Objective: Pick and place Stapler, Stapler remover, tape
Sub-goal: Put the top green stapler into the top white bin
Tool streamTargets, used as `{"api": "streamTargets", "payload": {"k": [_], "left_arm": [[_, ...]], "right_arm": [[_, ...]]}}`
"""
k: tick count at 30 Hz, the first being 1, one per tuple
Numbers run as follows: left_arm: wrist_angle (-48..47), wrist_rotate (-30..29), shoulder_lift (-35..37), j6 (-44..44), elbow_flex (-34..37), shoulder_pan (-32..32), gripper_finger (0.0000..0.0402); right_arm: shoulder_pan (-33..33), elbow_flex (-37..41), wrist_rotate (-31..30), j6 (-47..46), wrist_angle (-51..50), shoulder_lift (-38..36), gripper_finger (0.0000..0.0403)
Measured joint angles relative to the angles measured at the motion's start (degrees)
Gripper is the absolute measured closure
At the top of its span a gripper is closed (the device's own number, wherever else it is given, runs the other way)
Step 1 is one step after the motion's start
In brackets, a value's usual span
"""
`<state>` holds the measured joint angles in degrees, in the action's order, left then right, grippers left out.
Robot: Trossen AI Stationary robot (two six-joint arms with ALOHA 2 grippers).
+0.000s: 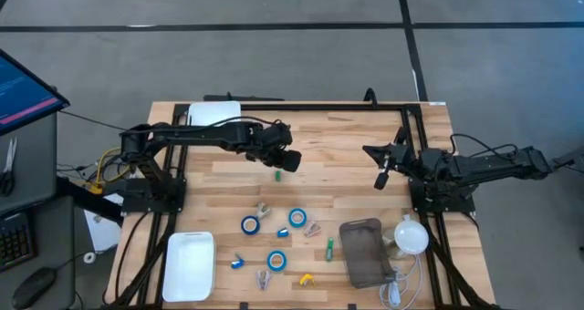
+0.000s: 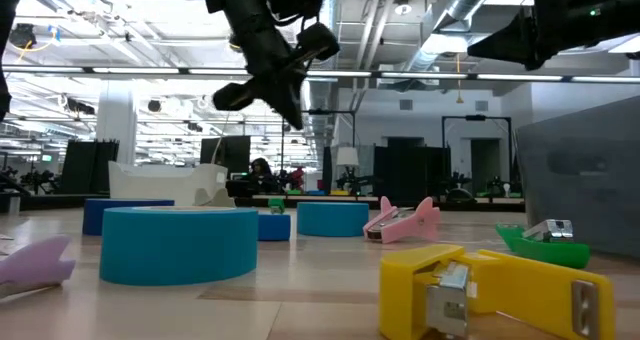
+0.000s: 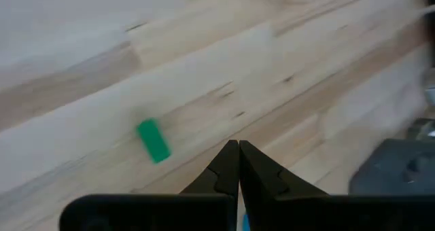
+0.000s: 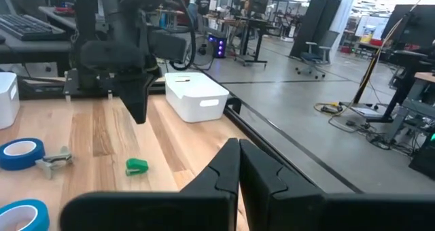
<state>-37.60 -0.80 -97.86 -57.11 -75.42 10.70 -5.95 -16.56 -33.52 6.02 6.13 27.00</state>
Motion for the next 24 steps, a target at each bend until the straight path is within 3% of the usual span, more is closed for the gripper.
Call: {"api": "streamTargets", "payload": {"k": [8, 19, 24], "left_arm": [[2.07, -1.08, -1.23, 2.85, 2.0, 0.28, 0.039], [2.06, 1.4, -1.23, -1.69, 7.21, 0.26, 0.029], [2.07, 4.06, -1.25, -5.57, 10.71, 0.26, 0.0267]], "right_arm": [[0.01, 0.0, 0.0, 0.0, -0.38, 0.0, 0.0403], [0.02, 0.0, 0.0, 0.13, -1.44, -0.01, 0.0403], [0.02, 0.0, 0.02, 0.42, -1.44, 0.0, 0.0403]]}}
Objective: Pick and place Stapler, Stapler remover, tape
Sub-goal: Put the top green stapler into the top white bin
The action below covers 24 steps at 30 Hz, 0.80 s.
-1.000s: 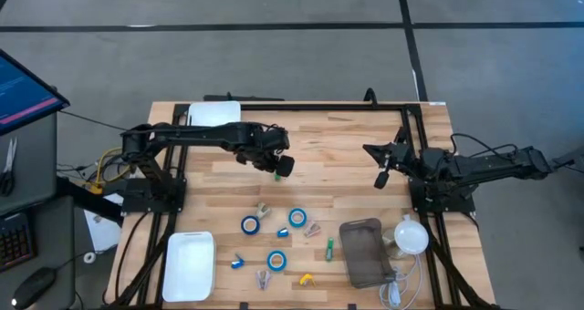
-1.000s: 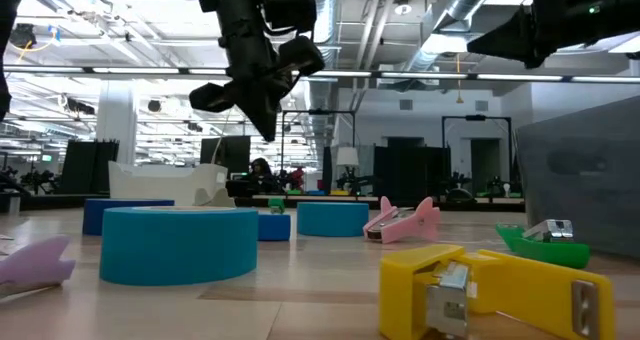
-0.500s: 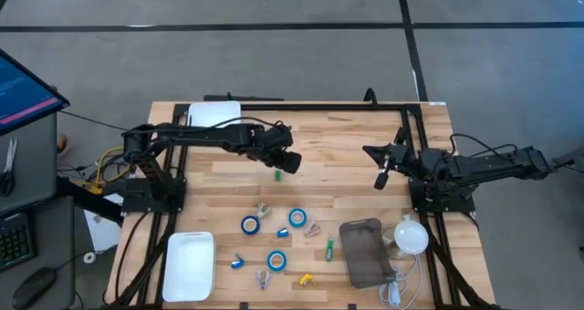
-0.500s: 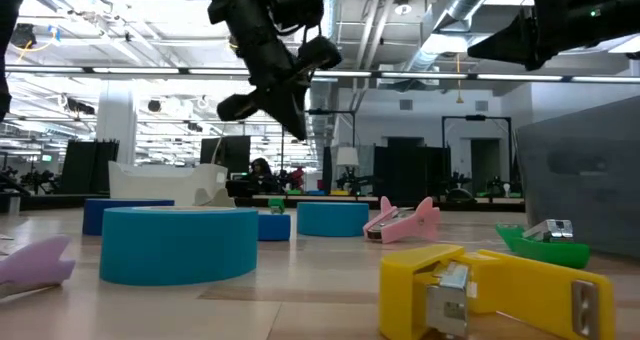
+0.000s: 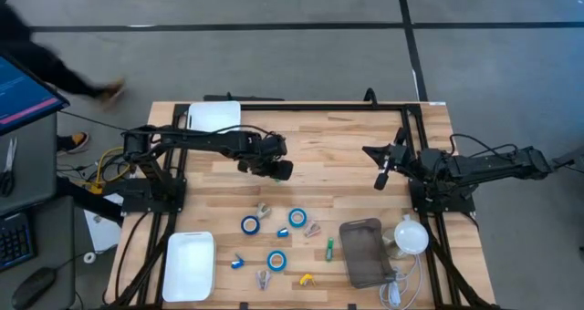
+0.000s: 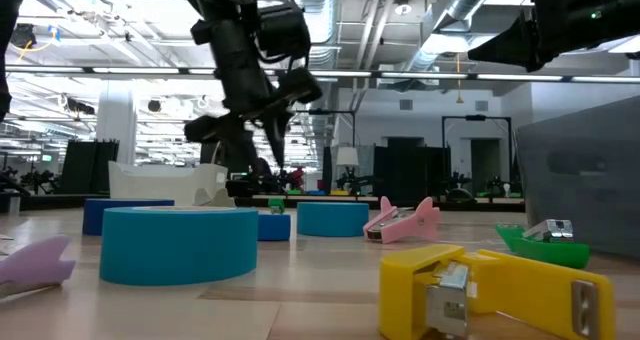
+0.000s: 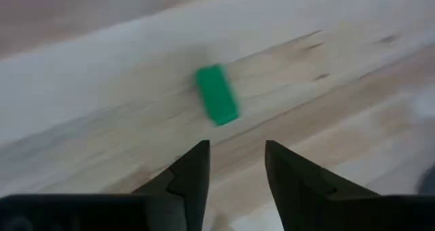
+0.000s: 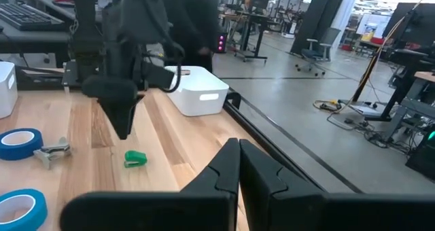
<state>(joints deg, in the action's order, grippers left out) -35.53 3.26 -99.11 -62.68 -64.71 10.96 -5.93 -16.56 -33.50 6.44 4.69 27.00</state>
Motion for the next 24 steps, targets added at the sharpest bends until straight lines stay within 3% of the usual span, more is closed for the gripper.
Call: {"api": "streamTargets", "payload": {"k": [16, 24], "left_arm": [[8.18, 1.45, -3.3, -1.74, 3.98, 0.11, 0.0268], [13.04, 10.56, -8.09, -0.25, 3.87, 1.84, 0.0267]], "right_arm": [[-0.01, 0.0, -0.02, 0.11, 0.22, -0.02, 0.0403], [0.02, 0.0, 0.0, 0.09, 0.01, -0.07, 0.0403]]}}
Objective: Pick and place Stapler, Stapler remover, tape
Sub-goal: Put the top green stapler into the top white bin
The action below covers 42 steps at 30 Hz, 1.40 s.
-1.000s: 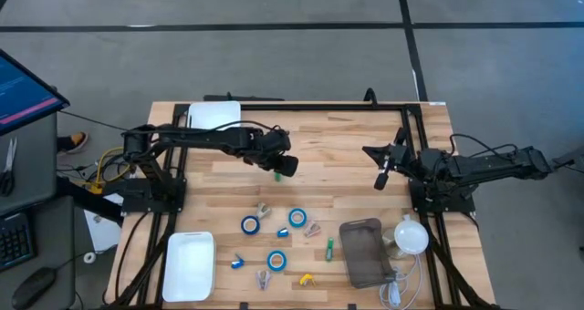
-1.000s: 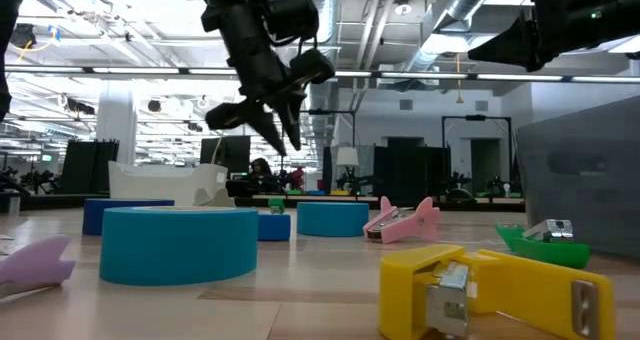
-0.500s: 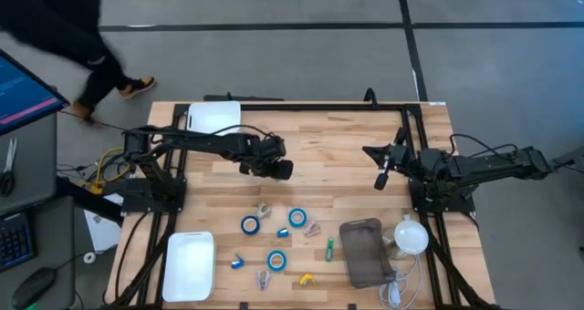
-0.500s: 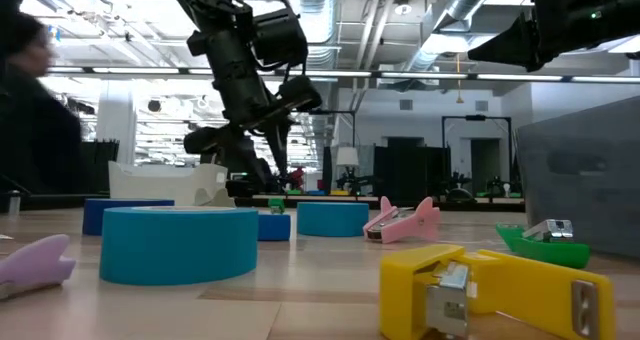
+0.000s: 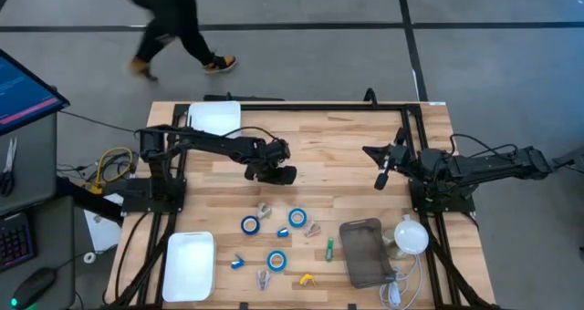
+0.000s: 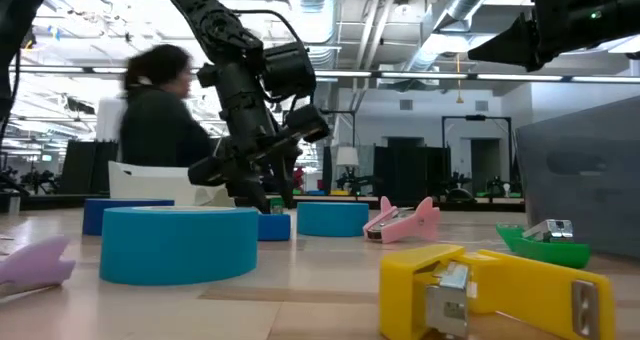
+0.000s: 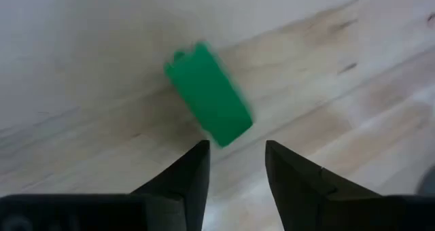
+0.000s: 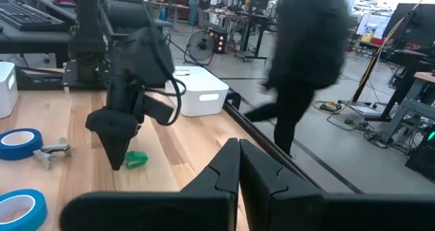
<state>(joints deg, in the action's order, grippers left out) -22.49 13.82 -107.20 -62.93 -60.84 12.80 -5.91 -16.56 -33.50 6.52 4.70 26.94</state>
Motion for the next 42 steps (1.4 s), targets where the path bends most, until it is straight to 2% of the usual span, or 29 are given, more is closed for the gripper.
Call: {"api": "streamTargets", "payload": {"k": [3, 11, 14, 18, 21, 28, 35, 38, 42], "left_arm": [[-0.1, 2.5, 0.1, 1.4, 0.04, 1.54, 0.027], [0.45, 0.78, 5.86, 1.48, 0.11, 3.78, 0.0307], [0.42, -1.63, 8.63, 1.44, 0.11, 3.13, 0.0332], [0.42, -2.5, 11.98, 1.08, 0.09, 2.86, 0.0385], [-1.89, -3.12, 12.95, 0.95, -1.89, 2.64, 0.0398], [-12.56, -6.69, 9.39, 5.81, -12.64, 1.64, 0.04], [-36.81, -6.7, 1.86, 5.02, -20.99, 2.1, 0.04], [-38.26, -4.54, -0.37, 3.76, -21.35, 2.19, 0.04], [-34.04, 0.78, -2.19, 1.72, -21.38, 2.14, 0.04]], "right_arm": [[0.0, 0.0, 0.0, 0.0, -0.08, 0.0, 0.0403], [0.0, 0.0, 0.0, 0.07, -1.1, 0.0, 0.0403], [0.0, 0.0, -0.07, 1.15, -1.06, 0.0, 0.0403], [0.0, 0.0, -0.2, 1.4, -1.06, 0.0, 0.0403], [0.0, 0.0, -0.22, 1.45, -0.79, 0.0, 0.0403], [0.0, 0.0, -0.22, 1.6, 1.52, 0.0, 0.0403], [0.02, 0.0, -0.24, 1.6, 1.52, 0.0, 0.0403], [0.02, 0.0, -0.22, 1.59, 1.52, 0.0, 0.0403], [0.02, 0.0, -0.22, 1.6, 1.53, 0.0, 0.0403]]}}
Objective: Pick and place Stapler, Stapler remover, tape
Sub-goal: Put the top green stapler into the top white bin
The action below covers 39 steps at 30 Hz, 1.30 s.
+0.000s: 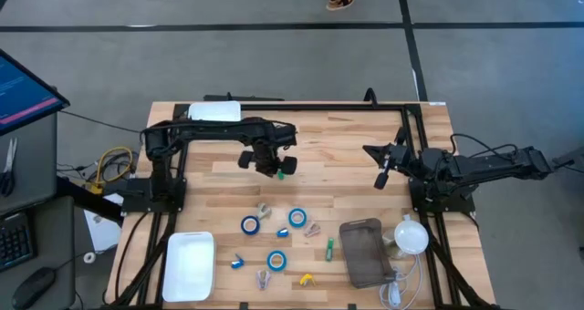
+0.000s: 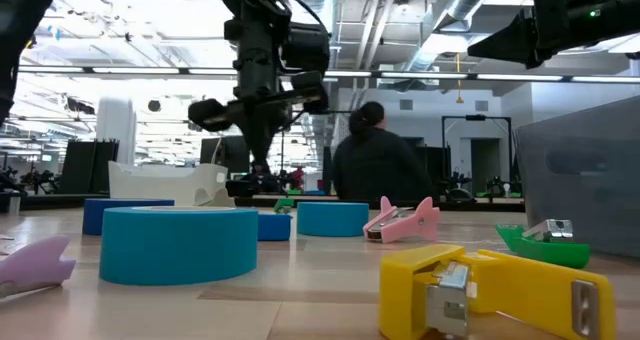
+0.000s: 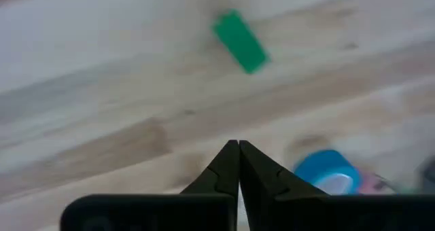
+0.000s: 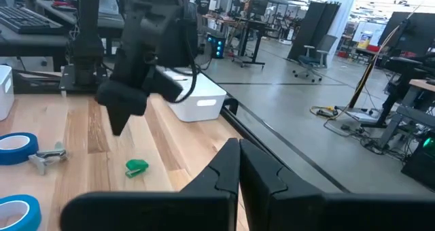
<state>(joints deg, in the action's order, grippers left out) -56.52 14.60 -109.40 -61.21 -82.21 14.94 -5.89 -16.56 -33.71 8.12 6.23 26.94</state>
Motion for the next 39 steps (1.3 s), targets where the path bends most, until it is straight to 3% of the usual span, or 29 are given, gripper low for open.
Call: {"api": "streamTargets", "payload": {"k": [10, 15, 20, 26, 32, 36, 39], "left_arm": [[17.81, 1.35, 0.57, 10.1, -0.12, 0.91, 0.0398], [21.08, 1.42, 0.65, 27.92, -0.11, 0.51, 0.0398], [22.44, 1.08, 0.65, 34.64, -0.09, 0.44, 0.0398], [21.56, 1.75, 0.65, 67.34, -0.02, -1.72, 0.0398], [20.81, -12.84, 0.67, 90.9, 1.79, -6.19, 0.0399], [16.5, -26.42, 0.76, 107.68, 4.09, -8.74, 0.0399], [15.17, -33.77, 0.76, 116.24, 6.36, -9.24, 0.0399]], "right_arm": [[-0.02, 0.0, 0.0, 1.01, -0.69, 0.0, 0.0403], [-0.02, 0.0, 0.0, 1.49, -1.3, 0.0, 0.0403], [-0.02, 0.0, 0.0, 1.51, -1.46, 0.0, 0.0403], [-0.02, 0.0, 0.0, 1.51, -1.65, 0.0, 0.0403], [-0.02, 0.0, 0.0, 1.49, -2.05, 0.04, 0.0403], [-0.02, 0.0, 0.0, 1.46, -2.05, 0.04, 0.0403], [-0.02, 0.0, 0.0, 1.44, -2.05, 0.04, 0.0403]]}}
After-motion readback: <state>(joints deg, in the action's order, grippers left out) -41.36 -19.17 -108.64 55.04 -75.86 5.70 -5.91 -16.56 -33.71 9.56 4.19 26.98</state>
